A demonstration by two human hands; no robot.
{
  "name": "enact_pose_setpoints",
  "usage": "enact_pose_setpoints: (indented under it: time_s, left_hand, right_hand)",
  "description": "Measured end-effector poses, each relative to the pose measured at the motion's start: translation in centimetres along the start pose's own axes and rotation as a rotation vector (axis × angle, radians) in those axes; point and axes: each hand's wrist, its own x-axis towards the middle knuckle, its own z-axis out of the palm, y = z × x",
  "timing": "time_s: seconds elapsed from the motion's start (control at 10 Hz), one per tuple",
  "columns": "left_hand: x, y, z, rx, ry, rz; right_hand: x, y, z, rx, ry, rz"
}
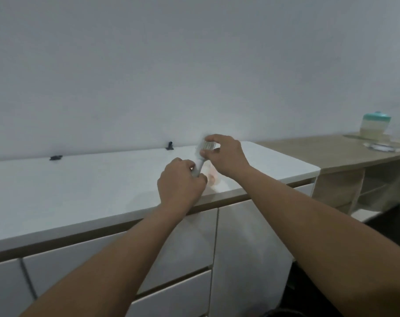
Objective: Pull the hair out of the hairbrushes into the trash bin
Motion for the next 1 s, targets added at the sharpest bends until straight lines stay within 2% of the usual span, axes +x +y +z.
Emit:
enact_pose_setpoints:
  time_s: [0.2,0.4,0.6,0.8,0.9,1.0]
  left_hand:
    - [3.5,-2.4,0.7,0.106,-0.002,-0.05]
    - [5.7,-4.6,2.6,0.178,-0.056,-0.096]
    - [6.4,-5.5,3.7,0.136,-0.167,-0.193]
    - [6.2,-5.6,3.4,0.063,-0.2,-0.201]
    - [5.7,-5.3,2.7,0.008,-0.19,-0.189]
    - [5.3,-5.6,2.1,-0.049,-0.218,-0.203]
  right_hand:
    - [3.5,-0.5,2.8,-0.15,-0.17,-0.034]
    - [5.3,-0.5,5.7,-0.306,-0.236,-0.066]
    - [6.4,1.3,7.7,-0.295,-0.32,-0.016]
    - [7.1,2.0,7.4,-0.327,-0.326,-0.058]
    - [6.4,1.9,6.1,-0.264,-0.318,-0.05]
    - [5.0,1.9,4.0,-0.111,-0.182,-0.017]
